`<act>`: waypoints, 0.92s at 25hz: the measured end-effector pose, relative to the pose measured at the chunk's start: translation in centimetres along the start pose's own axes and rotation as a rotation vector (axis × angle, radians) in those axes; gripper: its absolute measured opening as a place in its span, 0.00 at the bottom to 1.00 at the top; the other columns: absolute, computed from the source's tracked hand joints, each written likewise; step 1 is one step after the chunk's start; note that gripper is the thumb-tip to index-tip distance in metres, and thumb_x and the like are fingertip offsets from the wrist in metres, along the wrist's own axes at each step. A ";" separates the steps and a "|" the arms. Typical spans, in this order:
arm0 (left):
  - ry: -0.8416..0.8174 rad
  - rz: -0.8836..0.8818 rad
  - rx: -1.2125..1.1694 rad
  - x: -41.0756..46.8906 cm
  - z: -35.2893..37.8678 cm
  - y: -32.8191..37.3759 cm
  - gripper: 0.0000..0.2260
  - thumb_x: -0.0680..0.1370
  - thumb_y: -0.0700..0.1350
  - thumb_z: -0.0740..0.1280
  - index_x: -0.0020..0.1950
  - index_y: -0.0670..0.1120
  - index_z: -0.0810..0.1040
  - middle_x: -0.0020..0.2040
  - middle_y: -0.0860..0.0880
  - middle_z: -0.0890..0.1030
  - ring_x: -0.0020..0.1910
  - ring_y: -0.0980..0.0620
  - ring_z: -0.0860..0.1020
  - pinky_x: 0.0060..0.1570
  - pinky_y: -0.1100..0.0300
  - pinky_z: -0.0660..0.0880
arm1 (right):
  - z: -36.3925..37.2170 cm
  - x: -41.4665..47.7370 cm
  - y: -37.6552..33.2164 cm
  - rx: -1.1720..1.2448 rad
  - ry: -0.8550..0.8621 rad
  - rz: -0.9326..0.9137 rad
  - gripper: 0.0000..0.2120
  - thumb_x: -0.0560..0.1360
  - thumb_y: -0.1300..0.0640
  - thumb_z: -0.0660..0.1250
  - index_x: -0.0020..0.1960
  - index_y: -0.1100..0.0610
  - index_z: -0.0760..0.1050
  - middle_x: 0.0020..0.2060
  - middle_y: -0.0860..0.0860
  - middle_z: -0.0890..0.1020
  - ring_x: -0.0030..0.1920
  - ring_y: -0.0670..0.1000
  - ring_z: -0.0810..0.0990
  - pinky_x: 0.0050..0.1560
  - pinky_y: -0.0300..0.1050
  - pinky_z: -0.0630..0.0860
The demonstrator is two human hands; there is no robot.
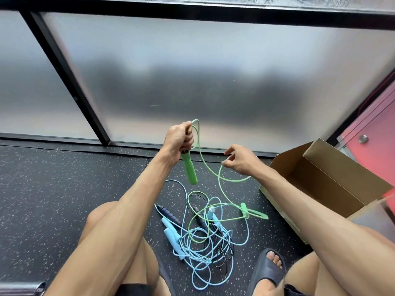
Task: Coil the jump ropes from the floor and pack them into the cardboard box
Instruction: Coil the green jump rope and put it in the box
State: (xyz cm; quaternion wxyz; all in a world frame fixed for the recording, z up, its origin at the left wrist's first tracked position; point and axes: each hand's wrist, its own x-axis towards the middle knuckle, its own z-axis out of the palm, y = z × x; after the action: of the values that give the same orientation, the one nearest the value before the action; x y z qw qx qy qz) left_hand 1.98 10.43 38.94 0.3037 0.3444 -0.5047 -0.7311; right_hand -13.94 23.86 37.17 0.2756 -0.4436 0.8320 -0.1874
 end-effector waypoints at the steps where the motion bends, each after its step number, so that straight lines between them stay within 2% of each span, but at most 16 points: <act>1: -0.048 -0.019 0.011 -0.1 0.0 0.0 0.17 0.81 0.44 0.58 0.32 0.49 0.63 0.23 0.53 0.58 0.21 0.55 0.55 0.23 0.62 0.51 | 0.0 0.1 0.0 0.021 0.045 0.002 0.21 0.75 0.52 0.72 0.65 0.55 0.71 0.52 0.55 0.83 0.52 0.54 0.81 0.58 0.50 0.76; 5: -0.331 -0.167 0.050 -0.7 0.7 0.0 0.17 0.81 0.44 0.57 0.32 0.49 0.61 0.23 0.53 0.57 0.22 0.55 0.53 0.26 0.58 0.47 | -0.2 0.2 -0.5 0.108 0.129 -0.080 0.30 0.76 0.54 0.72 0.73 0.54 0.62 0.60 0.56 0.77 0.60 0.55 0.77 0.65 0.54 0.73; 7: -0.459 -0.219 0.036 -1.1 1.0 -0.1 0.17 0.83 0.44 0.56 0.33 0.48 0.62 0.24 0.53 0.57 0.24 0.55 0.52 0.27 0.58 0.47 | -0.1 0.1 -0.9 0.152 0.107 -0.142 0.24 0.78 0.56 0.69 0.71 0.54 0.66 0.60 0.55 0.78 0.58 0.54 0.78 0.64 0.51 0.74; 9: -0.547 -0.251 -0.047 -1.3 1.2 0.1 0.17 0.83 0.45 0.55 0.34 0.48 0.64 0.25 0.54 0.57 0.25 0.54 0.51 0.28 0.58 0.48 | 0.2 0.1 -1.0 0.189 0.074 -0.160 0.14 0.79 0.57 0.66 0.64 0.55 0.72 0.55 0.56 0.82 0.54 0.55 0.81 0.60 0.51 0.76; 11: -0.589 -0.278 -0.128 -1.4 1.1 0.3 0.17 0.84 0.46 0.55 0.34 0.47 0.66 0.25 0.54 0.57 0.25 0.55 0.51 0.28 0.59 0.48 | 0.5 0.2 -0.9 0.244 0.071 -0.140 0.10 0.79 0.58 0.67 0.59 0.55 0.71 0.49 0.57 0.83 0.51 0.57 0.82 0.57 0.55 0.77; 14: -0.592 -0.304 -0.113 -1.6 1.2 0.5 0.18 0.83 0.45 0.55 0.32 0.48 0.65 0.25 0.53 0.55 0.24 0.55 0.51 0.27 0.59 0.48 | 0.8 0.4 -0.7 0.286 0.249 -0.112 0.17 0.76 0.56 0.70 0.58 0.56 0.65 0.43 0.55 0.80 0.45 0.56 0.81 0.52 0.58 0.78; 16: -0.562 -0.302 -0.083 -1.6 1.1 0.6 0.18 0.82 0.44 0.56 0.31 0.48 0.63 0.25 0.53 0.54 0.23 0.54 0.50 0.26 0.59 0.48 | 0.5 0.5 -0.5 0.229 0.376 -0.094 0.19 0.75 0.52 0.71 0.57 0.55 0.63 0.42 0.54 0.79 0.43 0.56 0.81 0.48 0.57 0.78; 18: -0.545 -0.299 -0.068 -1.5 1.0 0.6 0.18 0.81 0.44 0.57 0.31 0.49 0.62 0.24 0.53 0.55 0.23 0.54 0.50 0.25 0.60 0.49 | 0.4 0.5 -0.3 0.168 0.440 -0.098 0.19 0.75 0.50 0.70 0.58 0.54 0.63 0.46 0.54 0.78 0.46 0.55 0.79 0.49 0.54 0.77; 21: -0.596 -0.315 -0.046 -1.6 0.9 0.5 0.18 0.82 0.44 0.57 0.31 0.49 0.62 0.26 0.53 0.53 0.23 0.54 0.51 0.26 0.59 0.49 | 0.6 0.4 -0.4 0.087 0.382 -0.181 0.14 0.79 0.50 0.66 0.62 0.51 0.70 0.55 0.54 0.73 0.54 0.52 0.73 0.56 0.48 0.71; 23: -0.639 -0.300 -0.070 -1.7 0.9 0.5 0.17 0.83 0.45 0.56 0.33 0.48 0.64 0.26 0.53 0.53 0.24 0.55 0.51 0.28 0.58 0.49 | 0.8 0.5 -0.7 0.103 0.236 -0.219 0.07 0.81 0.53 0.63 0.55 0.54 0.76 0.52 0.56 0.78 0.52 0.55 0.77 0.54 0.46 0.72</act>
State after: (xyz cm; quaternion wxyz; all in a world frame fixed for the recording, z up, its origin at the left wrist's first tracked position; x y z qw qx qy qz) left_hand 2.22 12.10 39.94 0.0316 0.1580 -0.4926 -0.8552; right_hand -13.23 22.97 36.81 0.1762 -0.4918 0.7945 -0.3095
